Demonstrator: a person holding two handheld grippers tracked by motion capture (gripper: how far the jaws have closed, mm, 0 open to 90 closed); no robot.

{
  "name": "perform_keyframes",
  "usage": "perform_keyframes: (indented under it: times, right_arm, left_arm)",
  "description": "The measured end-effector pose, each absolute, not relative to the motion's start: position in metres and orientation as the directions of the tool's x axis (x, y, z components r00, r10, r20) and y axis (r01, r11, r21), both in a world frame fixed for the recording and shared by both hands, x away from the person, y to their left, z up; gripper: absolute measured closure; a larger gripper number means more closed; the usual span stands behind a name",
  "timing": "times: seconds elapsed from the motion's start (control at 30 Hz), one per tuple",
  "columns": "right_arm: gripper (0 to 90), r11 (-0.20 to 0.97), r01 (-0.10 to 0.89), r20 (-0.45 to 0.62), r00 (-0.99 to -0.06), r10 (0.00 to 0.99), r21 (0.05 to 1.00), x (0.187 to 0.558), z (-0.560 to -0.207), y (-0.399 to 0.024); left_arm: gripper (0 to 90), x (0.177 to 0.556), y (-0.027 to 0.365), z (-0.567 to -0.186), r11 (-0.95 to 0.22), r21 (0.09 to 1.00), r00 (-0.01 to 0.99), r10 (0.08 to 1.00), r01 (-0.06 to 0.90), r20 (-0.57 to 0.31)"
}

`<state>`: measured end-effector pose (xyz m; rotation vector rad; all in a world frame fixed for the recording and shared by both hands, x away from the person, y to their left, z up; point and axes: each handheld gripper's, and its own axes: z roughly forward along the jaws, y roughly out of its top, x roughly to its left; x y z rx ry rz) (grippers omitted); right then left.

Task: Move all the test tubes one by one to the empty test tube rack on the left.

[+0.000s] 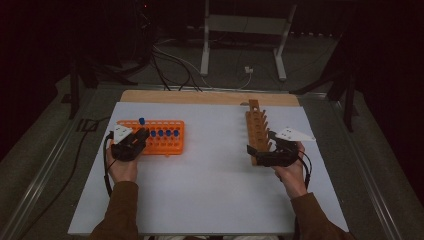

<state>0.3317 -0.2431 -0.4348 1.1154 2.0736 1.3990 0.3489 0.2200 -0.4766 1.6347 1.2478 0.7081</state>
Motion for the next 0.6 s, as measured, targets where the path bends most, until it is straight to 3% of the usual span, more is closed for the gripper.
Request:
perform_keyframes:
  times: [0.6]
  right_arm:
    - [0.0, 0.182, 0.393, 0.104, -0.605, 0.789, 0.901, 0.332, -0.436, -0.244]
  left_arm:
    - [78.0, 0.349, 0.218, -0.491, -0.092, 0.891, 0.339, 0.938, 0.445, -0.073]
